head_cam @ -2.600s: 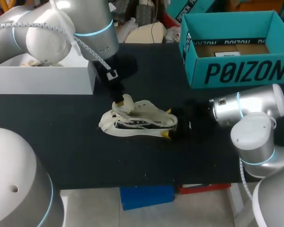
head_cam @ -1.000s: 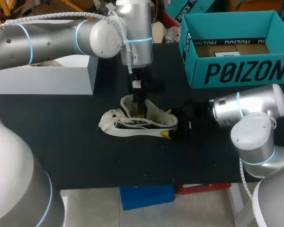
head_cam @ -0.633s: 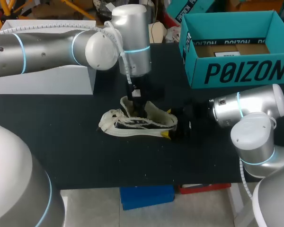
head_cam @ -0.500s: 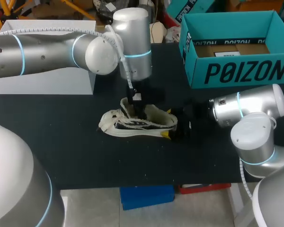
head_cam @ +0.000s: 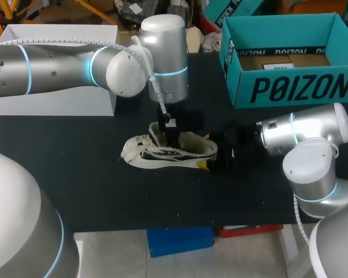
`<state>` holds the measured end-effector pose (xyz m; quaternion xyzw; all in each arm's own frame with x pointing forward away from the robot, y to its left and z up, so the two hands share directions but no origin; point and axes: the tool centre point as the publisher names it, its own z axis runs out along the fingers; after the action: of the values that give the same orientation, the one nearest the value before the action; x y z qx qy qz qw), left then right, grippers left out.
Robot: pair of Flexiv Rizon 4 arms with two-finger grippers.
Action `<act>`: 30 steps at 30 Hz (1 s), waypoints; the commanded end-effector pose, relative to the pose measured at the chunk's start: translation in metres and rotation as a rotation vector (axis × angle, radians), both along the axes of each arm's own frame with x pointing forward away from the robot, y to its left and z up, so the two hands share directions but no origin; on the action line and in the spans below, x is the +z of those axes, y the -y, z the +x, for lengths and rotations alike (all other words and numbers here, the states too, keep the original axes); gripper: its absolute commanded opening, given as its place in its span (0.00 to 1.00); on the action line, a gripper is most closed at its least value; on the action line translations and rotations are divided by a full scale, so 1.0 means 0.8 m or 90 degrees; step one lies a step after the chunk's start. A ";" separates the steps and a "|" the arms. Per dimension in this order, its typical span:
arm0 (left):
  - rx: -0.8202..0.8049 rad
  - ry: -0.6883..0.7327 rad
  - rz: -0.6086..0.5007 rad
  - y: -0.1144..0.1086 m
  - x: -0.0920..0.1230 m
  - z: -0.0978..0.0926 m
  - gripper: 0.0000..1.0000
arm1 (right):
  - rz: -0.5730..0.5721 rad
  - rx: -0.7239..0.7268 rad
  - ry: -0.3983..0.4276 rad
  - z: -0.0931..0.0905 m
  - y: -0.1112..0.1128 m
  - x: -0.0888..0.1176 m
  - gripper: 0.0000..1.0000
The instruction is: Take the shoe out of the shoebox, open the shoe tongue, remove and reinsert the insole, then place the shoe into the shoebox
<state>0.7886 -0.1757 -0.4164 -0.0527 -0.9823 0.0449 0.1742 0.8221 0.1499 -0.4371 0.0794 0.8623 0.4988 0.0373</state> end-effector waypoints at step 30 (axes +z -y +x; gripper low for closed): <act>0.046 0.297 0.097 -0.024 -0.046 0.032 0.40 | -0.001 -0.002 -0.001 0.002 -0.001 -0.004 0.00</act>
<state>0.8193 -0.1629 -0.4287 -0.0083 -0.9991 -0.0313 -0.0284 0.8227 0.1509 -0.4373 0.0797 0.8621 0.4990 0.0371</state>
